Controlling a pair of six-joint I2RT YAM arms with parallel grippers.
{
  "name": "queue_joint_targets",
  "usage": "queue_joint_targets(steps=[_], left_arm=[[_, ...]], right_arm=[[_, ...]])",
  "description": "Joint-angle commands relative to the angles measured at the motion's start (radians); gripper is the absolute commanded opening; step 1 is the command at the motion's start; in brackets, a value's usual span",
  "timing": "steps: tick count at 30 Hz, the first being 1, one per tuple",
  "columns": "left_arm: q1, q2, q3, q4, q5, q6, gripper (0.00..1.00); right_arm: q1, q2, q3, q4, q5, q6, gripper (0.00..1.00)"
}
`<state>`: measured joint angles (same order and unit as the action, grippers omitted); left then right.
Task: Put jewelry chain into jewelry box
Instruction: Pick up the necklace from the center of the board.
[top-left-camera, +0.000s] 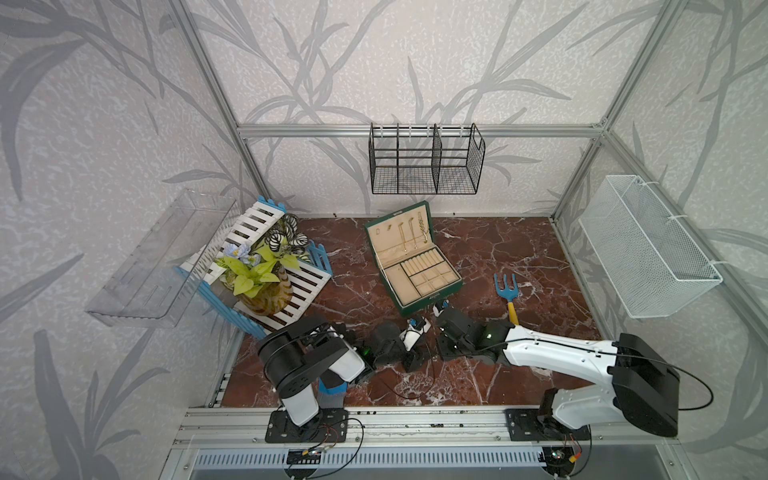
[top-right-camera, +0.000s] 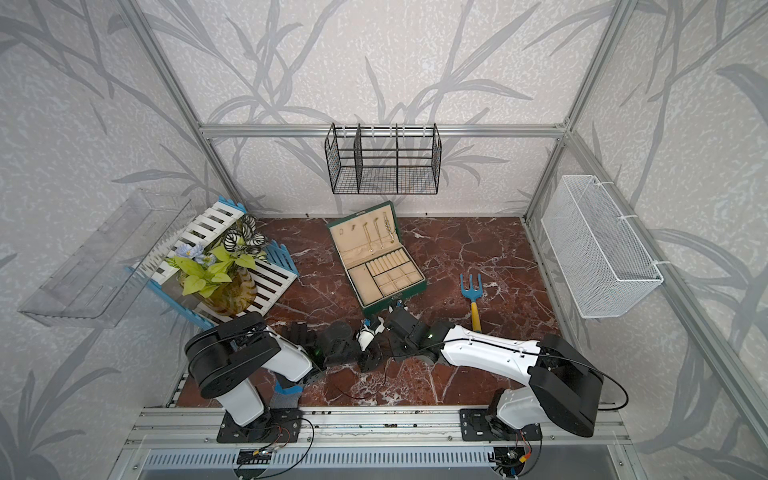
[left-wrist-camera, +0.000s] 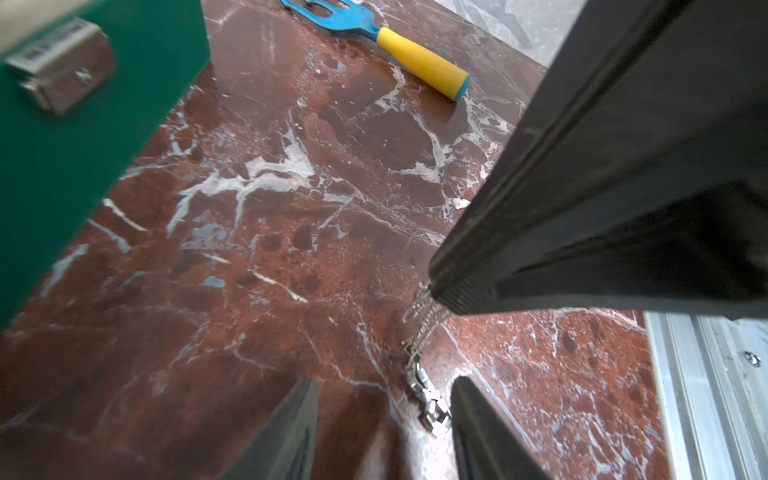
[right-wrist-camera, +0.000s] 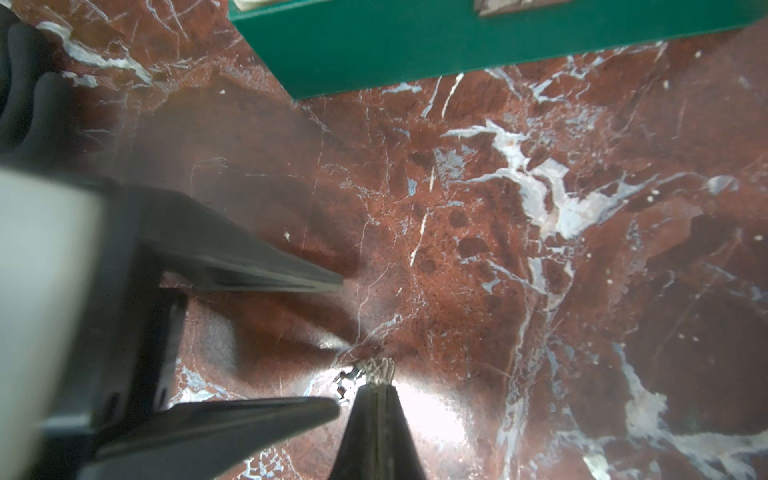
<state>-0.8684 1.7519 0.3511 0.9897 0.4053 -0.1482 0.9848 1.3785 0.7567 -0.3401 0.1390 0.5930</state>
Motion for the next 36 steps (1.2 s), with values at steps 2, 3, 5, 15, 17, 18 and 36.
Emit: queue_joint_targets(steps=[2,3,5,15,17,18,36], left_arm=[[0.005,0.044,0.037,0.069,0.051,0.015,0.51],[0.005,0.053,0.042,0.072,0.058,0.013,0.51],[0.005,0.075,0.052,0.08,0.07,0.009,0.49],[0.005,0.148,0.094,0.091,0.137,0.009,0.37],[0.005,0.151,0.095,0.091,0.138,0.009,0.34],[0.005,0.152,0.098,0.087,0.141,0.011,0.33],[0.005,0.205,0.124,0.069,0.16,0.016,0.13]], right_arm=[[0.002,-0.021,-0.015,0.006,0.019,0.003,0.0],[0.002,-0.022,-0.017,0.007,0.019,0.005,0.0],[0.002,-0.026,-0.02,0.011,0.022,0.012,0.0],[0.0,-0.048,-0.02,0.008,0.041,0.018,0.0],[0.001,-0.051,-0.02,0.005,0.047,0.018,0.0],[0.0,-0.054,-0.02,0.003,0.049,0.019,0.0],[-0.007,-0.085,-0.017,-0.01,0.068,0.028,0.0]])
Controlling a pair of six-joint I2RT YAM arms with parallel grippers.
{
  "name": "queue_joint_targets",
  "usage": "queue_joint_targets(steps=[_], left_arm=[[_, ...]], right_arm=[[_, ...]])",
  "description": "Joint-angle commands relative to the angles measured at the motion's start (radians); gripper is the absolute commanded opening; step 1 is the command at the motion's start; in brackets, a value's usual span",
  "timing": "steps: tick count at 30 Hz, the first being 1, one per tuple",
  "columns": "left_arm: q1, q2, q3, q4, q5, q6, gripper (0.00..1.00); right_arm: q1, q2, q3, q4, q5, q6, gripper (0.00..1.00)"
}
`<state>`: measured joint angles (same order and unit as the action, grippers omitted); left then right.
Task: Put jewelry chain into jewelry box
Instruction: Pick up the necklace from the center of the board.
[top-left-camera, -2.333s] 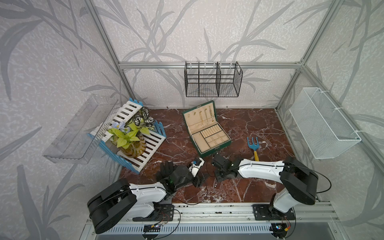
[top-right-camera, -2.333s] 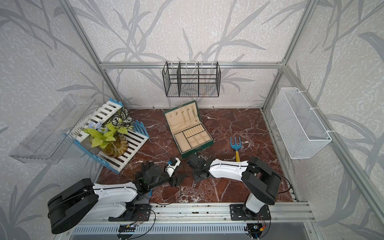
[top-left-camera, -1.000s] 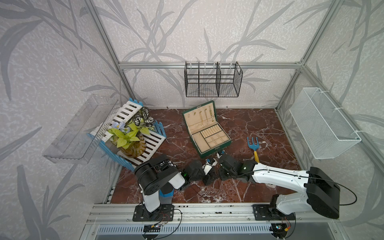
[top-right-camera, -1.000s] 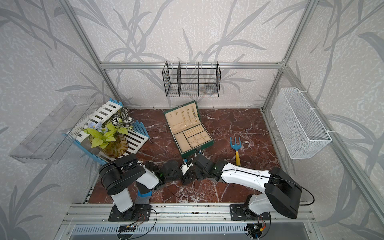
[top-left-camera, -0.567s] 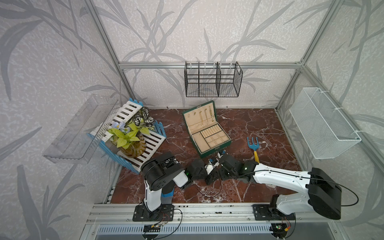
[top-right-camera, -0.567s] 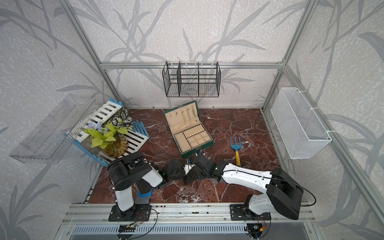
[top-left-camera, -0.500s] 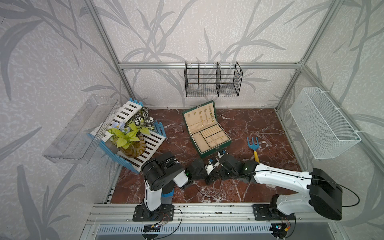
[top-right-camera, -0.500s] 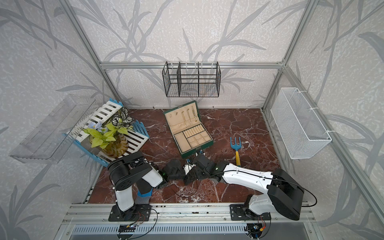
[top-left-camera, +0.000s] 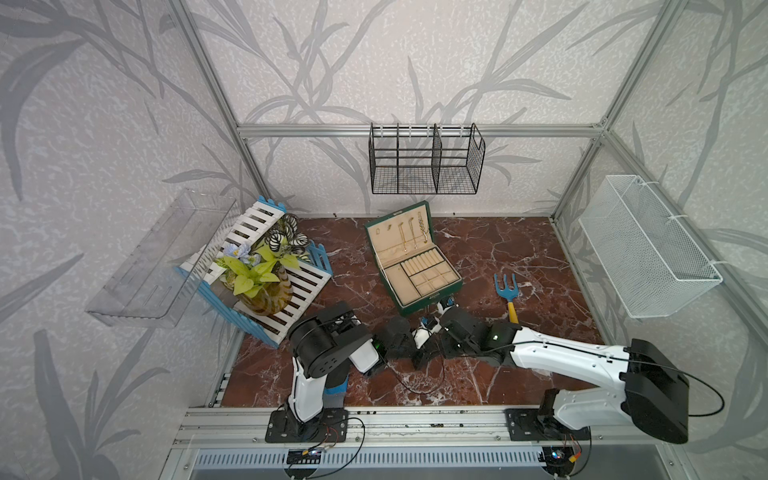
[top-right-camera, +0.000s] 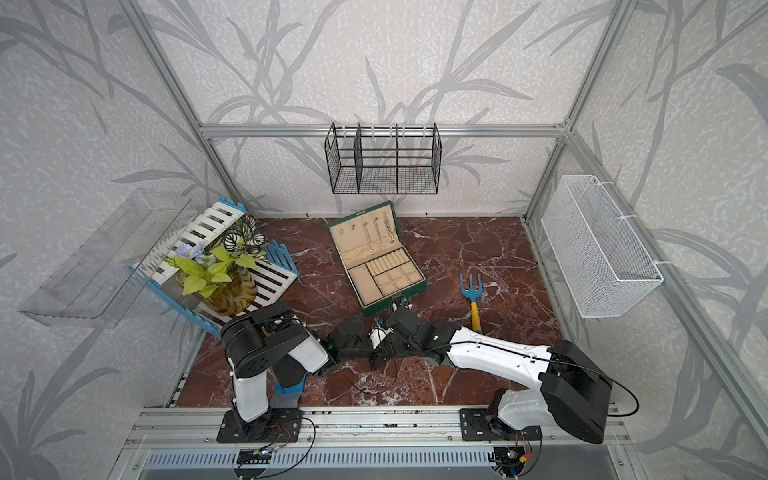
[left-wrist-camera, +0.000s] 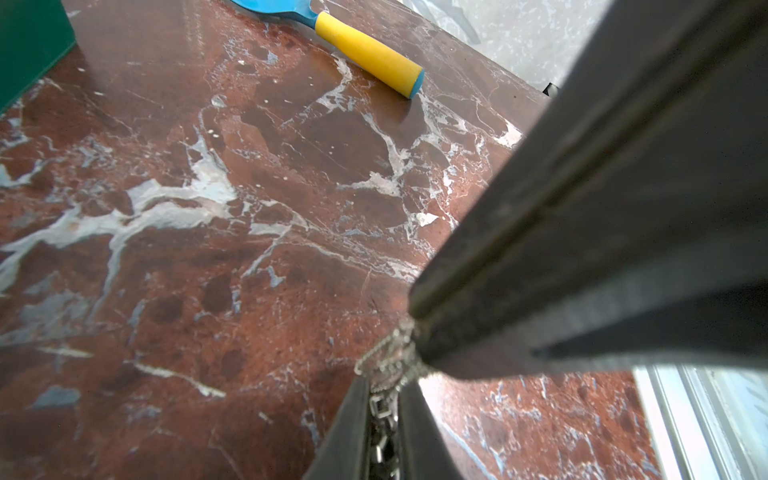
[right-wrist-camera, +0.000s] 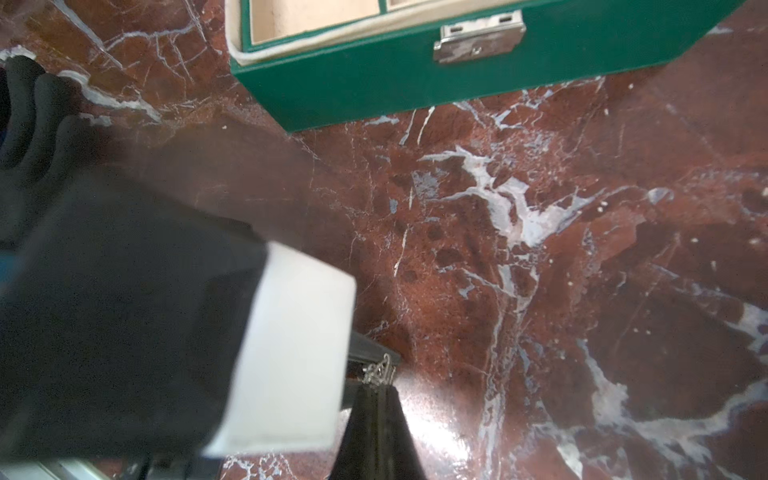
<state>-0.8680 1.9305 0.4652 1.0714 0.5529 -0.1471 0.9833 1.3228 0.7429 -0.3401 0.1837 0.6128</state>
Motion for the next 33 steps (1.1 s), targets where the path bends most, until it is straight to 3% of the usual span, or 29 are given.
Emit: queue_joint_targets(steps=[1,6,15,29,30,33], left_arm=[[0.005,0.028,0.009,-0.011,0.012,0.014,0.11],[0.004,0.005,-0.013,-0.005,0.002,0.005,0.02],[0.004,-0.125,-0.054,-0.121,-0.011,0.013,0.0],[0.009,-0.363,-0.026,-0.412,-0.014,0.053,0.0],[0.009,-0.374,-0.018,-0.425,-0.013,0.051,0.0],[0.012,-0.408,0.001,-0.464,-0.017,0.054,0.0]], right_arm=[[-0.006,-0.031,-0.002,-0.012,0.026,0.007,0.0],[-0.015,-0.041,0.002,-0.027,0.037,0.016,0.0],[-0.063,-0.031,-0.016,-0.033,0.033,0.036,0.0],[-0.186,-0.021,-0.157,0.19,-0.196,0.029,0.0],[-0.189,-0.02,-0.169,0.207,-0.201,0.03,0.03],[-0.201,-0.032,-0.187,0.222,-0.205,0.018,0.23]])
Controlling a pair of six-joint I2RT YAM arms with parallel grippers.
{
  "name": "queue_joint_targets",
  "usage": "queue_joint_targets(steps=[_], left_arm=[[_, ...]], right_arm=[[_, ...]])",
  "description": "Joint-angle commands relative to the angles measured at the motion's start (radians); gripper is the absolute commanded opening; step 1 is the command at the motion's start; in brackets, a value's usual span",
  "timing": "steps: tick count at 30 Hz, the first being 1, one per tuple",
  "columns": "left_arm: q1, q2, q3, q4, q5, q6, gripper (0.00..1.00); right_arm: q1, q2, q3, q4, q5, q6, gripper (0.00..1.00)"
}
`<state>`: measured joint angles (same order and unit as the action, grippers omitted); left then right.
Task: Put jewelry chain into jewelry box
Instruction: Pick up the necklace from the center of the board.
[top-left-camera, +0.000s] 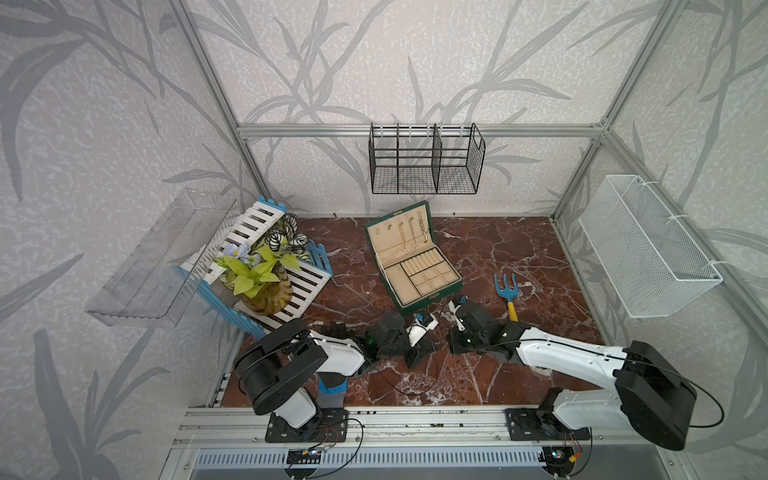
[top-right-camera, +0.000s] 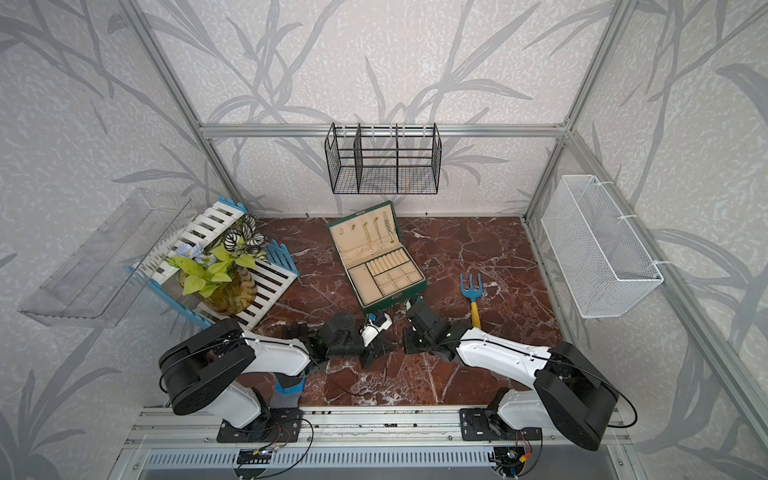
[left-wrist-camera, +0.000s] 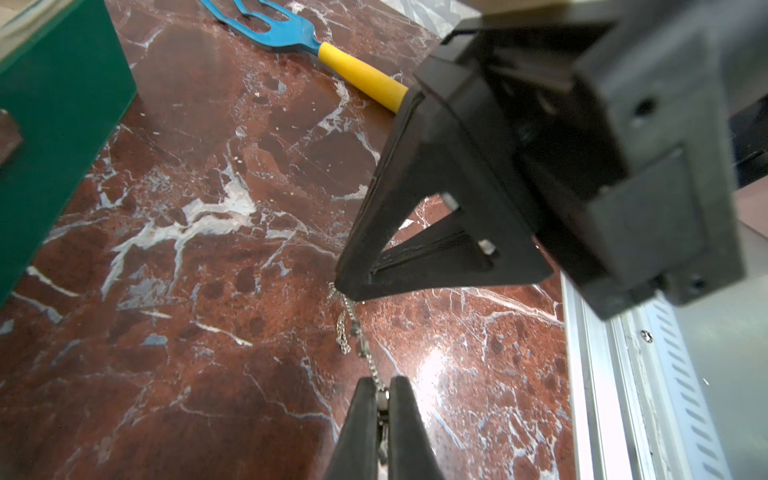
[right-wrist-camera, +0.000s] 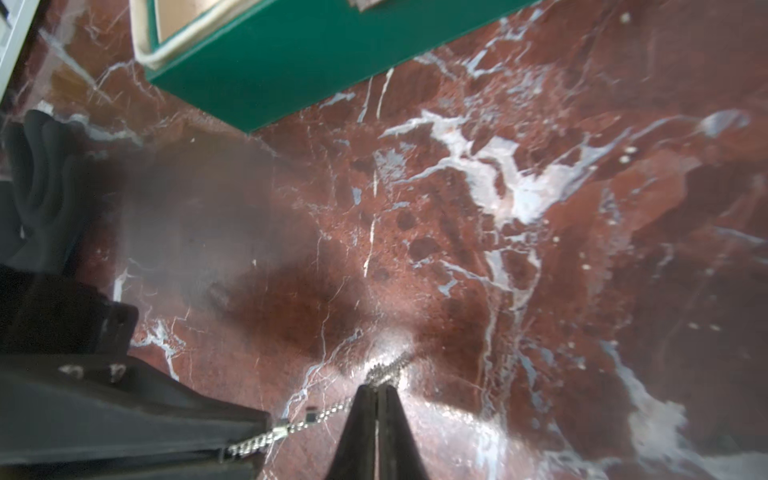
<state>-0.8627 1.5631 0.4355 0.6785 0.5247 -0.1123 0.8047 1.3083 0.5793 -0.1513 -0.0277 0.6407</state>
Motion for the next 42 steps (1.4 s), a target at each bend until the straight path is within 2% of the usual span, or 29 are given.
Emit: queue_joint_targets(steps=[1,5,15,20,26,31,35,42], left_arm=[[0.008,-0.048,0.036,-0.08,0.009,0.019,0.0],[0.02,-0.099,0.067,-0.128,0.004,0.023,0.0],[0.064,-0.275,0.136,-0.26,0.007,0.009,0.0],[0.078,-0.35,0.214,-0.351,0.016,0.01,0.0],[0.082,-0.376,0.337,-0.458,0.069,0.028,0.0],[0.083,-0.381,0.393,-0.461,0.116,0.017,0.0],[0.082,-0.383,0.433,-0.466,0.141,0.011,0.0],[0.083,-0.374,0.476,-0.445,0.18,-0.007,0.0]], right_arm=[[-0.024,-0.026,-0.026,0.034,0.009,-0.016,0.31],[-0.036,-0.077,-0.054,0.044,0.034,-0.048,0.51],[-0.052,-0.281,-0.135,0.079,0.09,-0.14,0.73],[-0.052,-0.406,-0.192,0.145,0.063,-0.197,0.87],[-0.052,-0.481,-0.231,0.289,-0.048,-0.296,0.91],[-0.052,-0.48,-0.248,0.41,-0.129,-0.355,0.91],[-0.052,-0.468,-0.279,0.53,-0.112,-0.37,0.91],[-0.052,-0.346,-0.237,0.641,-0.085,-0.361,0.89]])
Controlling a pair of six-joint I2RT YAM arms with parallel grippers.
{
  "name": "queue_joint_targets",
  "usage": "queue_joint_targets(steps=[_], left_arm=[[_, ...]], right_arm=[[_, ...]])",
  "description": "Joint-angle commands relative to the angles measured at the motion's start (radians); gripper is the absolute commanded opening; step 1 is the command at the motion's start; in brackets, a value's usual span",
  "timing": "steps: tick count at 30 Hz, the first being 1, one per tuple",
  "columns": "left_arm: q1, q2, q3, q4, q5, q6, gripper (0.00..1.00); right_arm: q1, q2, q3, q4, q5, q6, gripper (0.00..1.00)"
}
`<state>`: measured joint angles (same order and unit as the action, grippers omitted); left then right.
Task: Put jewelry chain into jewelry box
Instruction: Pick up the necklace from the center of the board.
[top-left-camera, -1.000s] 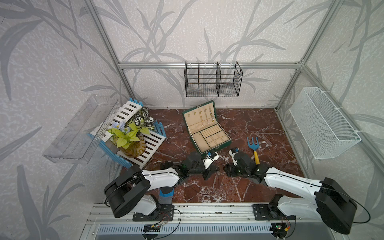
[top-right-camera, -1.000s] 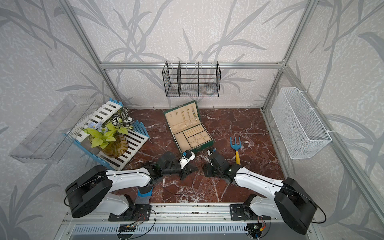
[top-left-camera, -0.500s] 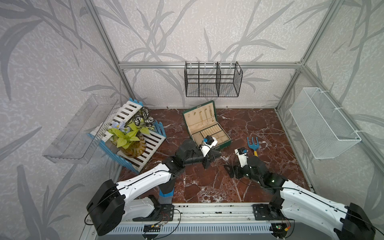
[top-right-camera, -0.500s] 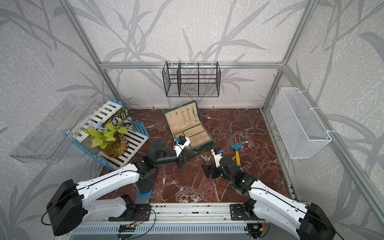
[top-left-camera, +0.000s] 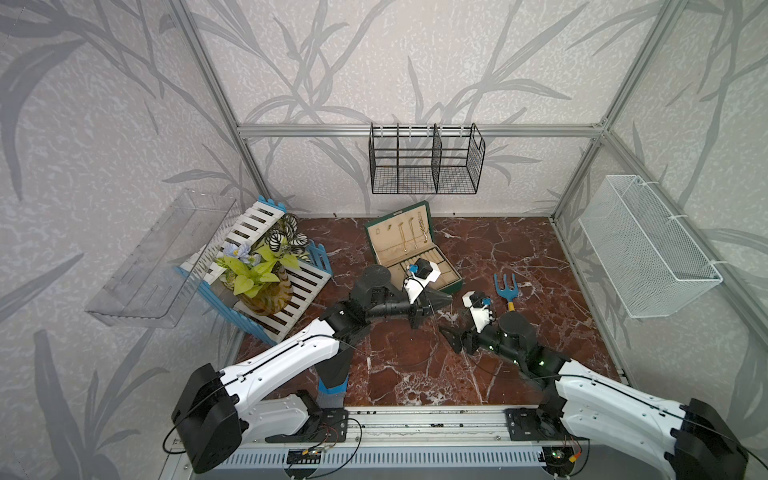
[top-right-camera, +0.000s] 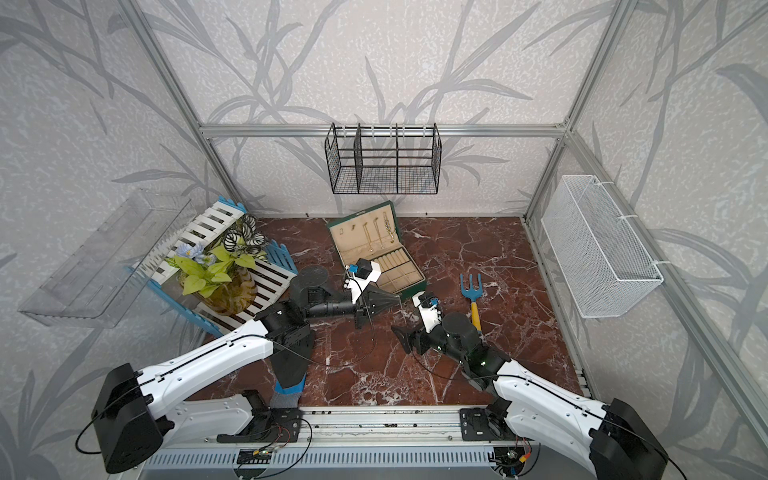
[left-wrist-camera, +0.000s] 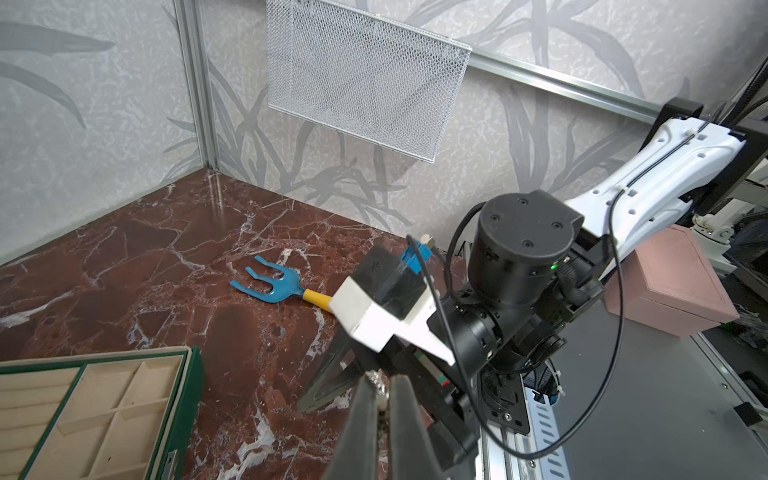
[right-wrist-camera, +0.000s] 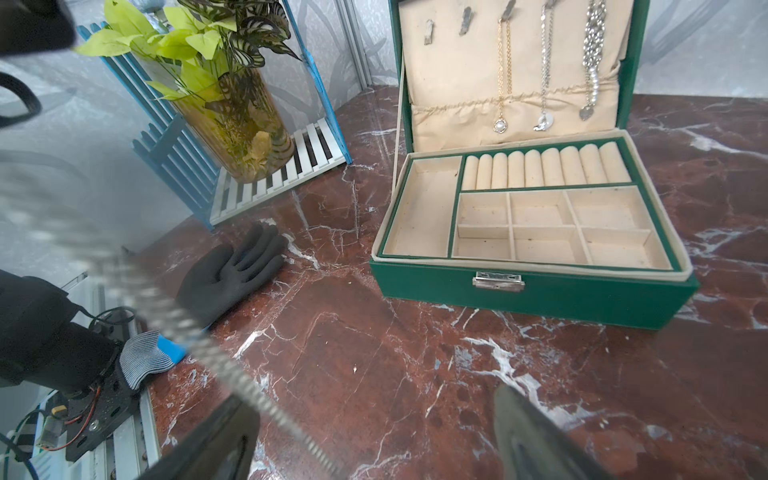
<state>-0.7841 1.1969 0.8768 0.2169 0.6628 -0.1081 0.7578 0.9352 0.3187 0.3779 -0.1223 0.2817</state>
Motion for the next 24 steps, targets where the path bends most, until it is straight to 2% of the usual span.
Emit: queue_joint_targets(steps=[1,11,14,19,23,24], left_arm=[[0.004,-0.008,0.038,0.023,0.047,-0.015,0.0],[0.004,-0.01,0.063,0.022,0.06,-0.018,0.0],[0.005,-0.008,0.068,0.024,0.057,-0.017,0.0],[0.005,-0.009,0.07,0.02,0.048,-0.01,0.0],[0.005,-0.029,0.049,0.018,-0.007,-0.002,0.0],[0.007,-0.042,0.04,0.023,-0.025,0.002,0.0]], right_arm=[[-0.005,0.042,0.023,0.127,0.011,0.001,0.89],[-0.005,0.144,0.04,0.223,0.049,0.02,0.73],[-0.005,0.152,0.04,0.213,0.054,0.013,0.65],[-0.005,0.137,0.04,0.174,0.055,0.006,0.46],[-0.005,0.121,0.041,0.126,0.103,0.011,0.42],[-0.007,0.121,0.052,0.104,0.118,0.008,0.37]])
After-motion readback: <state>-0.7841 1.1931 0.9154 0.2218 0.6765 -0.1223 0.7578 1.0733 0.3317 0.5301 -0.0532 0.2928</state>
